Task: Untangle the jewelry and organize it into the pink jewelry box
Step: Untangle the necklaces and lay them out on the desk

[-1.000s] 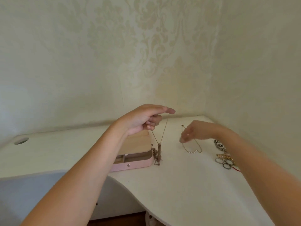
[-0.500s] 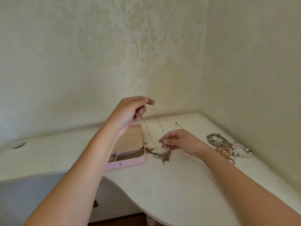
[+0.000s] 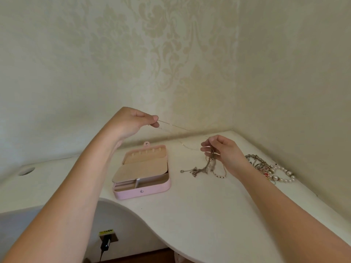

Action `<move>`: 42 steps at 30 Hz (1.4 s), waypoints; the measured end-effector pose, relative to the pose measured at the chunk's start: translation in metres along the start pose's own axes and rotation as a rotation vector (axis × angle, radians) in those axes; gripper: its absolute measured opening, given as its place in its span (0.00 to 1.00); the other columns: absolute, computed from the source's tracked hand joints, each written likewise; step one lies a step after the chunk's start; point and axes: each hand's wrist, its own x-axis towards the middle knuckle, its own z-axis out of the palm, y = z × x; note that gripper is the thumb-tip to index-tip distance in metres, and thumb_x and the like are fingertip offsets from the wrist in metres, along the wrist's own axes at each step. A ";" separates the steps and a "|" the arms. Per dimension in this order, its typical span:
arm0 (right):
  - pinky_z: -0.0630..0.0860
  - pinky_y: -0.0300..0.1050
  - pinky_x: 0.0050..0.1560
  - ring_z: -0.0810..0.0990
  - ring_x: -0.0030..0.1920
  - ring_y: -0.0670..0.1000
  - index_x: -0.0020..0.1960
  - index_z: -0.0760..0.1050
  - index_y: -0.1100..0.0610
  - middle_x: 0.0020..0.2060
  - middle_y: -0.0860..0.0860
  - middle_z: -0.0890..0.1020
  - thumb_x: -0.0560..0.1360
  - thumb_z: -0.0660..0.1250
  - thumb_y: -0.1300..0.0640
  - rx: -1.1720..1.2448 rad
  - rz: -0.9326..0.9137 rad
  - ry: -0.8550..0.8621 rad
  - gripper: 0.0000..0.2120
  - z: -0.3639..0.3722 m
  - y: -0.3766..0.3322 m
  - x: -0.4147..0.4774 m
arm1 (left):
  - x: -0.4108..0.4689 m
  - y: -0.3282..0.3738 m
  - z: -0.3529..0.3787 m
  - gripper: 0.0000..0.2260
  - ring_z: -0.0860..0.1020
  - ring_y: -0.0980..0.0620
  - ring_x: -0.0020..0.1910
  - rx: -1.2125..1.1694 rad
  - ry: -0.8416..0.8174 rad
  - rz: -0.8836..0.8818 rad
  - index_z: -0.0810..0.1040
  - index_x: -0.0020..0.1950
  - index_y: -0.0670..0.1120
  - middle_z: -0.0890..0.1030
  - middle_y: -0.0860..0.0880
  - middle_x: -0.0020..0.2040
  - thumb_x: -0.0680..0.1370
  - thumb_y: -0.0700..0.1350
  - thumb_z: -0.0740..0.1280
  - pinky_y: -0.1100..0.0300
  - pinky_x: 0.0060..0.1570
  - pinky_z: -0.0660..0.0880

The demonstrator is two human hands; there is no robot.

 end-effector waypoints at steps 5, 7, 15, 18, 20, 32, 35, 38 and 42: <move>0.72 0.40 0.24 0.76 0.25 0.51 0.44 0.72 0.62 0.38 0.55 0.81 0.81 0.57 0.61 -0.296 0.011 -0.031 0.09 0.003 0.006 -0.004 | 0.002 -0.006 0.000 0.13 0.79 0.52 0.48 -0.243 -0.035 -0.085 0.76 0.32 0.47 0.82 0.52 0.39 0.77 0.49 0.66 0.56 0.55 0.68; 0.67 0.37 0.22 0.72 0.22 0.49 0.43 0.73 0.60 0.38 0.53 0.82 0.80 0.59 0.60 -0.488 -0.017 -0.033 0.09 0.003 0.008 -0.005 | 0.002 -0.006 0.002 0.14 0.78 0.52 0.33 -0.607 -0.119 -0.157 0.71 0.34 0.46 0.75 0.51 0.27 0.79 0.46 0.62 0.57 0.45 0.78; 0.62 0.33 0.25 0.64 0.25 0.46 0.41 0.79 0.59 0.32 0.46 0.80 0.73 0.70 0.50 -0.460 0.005 -0.114 0.12 -0.007 -0.005 -0.012 | 0.003 -0.023 -0.011 0.09 0.59 0.60 0.17 -0.863 -0.184 -0.230 0.77 0.53 0.49 0.63 0.55 0.26 0.80 0.48 0.58 0.73 0.13 0.54; 0.62 0.34 0.27 0.64 0.26 0.46 0.43 0.82 0.59 0.24 0.45 0.73 0.71 0.73 0.54 -0.437 0.024 -0.167 0.07 -0.014 -0.012 -0.012 | 0.006 -0.034 -0.019 0.09 0.59 0.60 0.17 -0.841 -0.124 -0.243 0.75 0.46 0.48 0.62 0.56 0.24 0.80 0.48 0.58 0.71 0.14 0.52; 0.65 0.33 0.28 0.67 0.25 0.44 0.45 0.83 0.60 0.24 0.46 0.73 0.71 0.72 0.59 -0.412 0.025 -0.189 0.05 -0.018 -0.014 -0.010 | 0.009 -0.041 -0.026 0.10 0.59 0.59 0.16 -0.832 -0.088 -0.256 0.73 0.41 0.47 0.62 0.56 0.22 0.80 0.48 0.58 0.70 0.14 0.51; 0.71 0.36 0.40 0.74 0.35 0.46 0.43 0.77 0.57 0.35 0.47 0.80 0.77 0.64 0.61 -0.541 0.045 -0.214 0.06 -0.020 -0.003 -0.002 | 0.004 -0.041 -0.020 0.13 0.58 0.61 0.18 -0.660 -0.310 -0.214 0.77 0.60 0.47 0.61 0.56 0.24 0.80 0.42 0.56 0.69 0.17 0.49; 0.74 0.43 0.56 0.79 0.44 0.49 0.43 0.75 0.60 0.41 0.52 0.80 0.78 0.61 0.65 -0.209 0.076 -0.232 0.07 -0.015 -0.001 -0.001 | 0.003 -0.038 -0.014 0.14 0.57 0.62 0.19 -0.636 -0.364 -0.208 0.77 0.60 0.48 0.61 0.56 0.24 0.80 0.40 0.55 0.68 0.18 0.48; 0.76 0.41 0.49 0.78 0.41 0.51 0.42 0.73 0.63 0.38 0.56 0.78 0.77 0.59 0.68 -0.022 0.090 -0.215 0.07 -0.007 -0.003 -0.003 | -0.001 -0.035 -0.005 0.15 0.57 0.62 0.19 -0.621 -0.440 -0.207 0.77 0.60 0.47 0.61 0.55 0.25 0.77 0.40 0.57 0.68 0.19 0.47; 0.74 0.44 0.48 0.75 0.38 0.50 0.40 0.72 0.61 0.36 0.53 0.76 0.78 0.57 0.66 0.143 0.089 -0.194 0.09 -0.005 -0.007 -0.003 | -0.008 -0.033 0.012 0.16 0.57 0.62 0.19 -0.619 -0.526 -0.235 0.77 0.60 0.46 0.61 0.55 0.25 0.75 0.40 0.59 0.68 0.18 0.47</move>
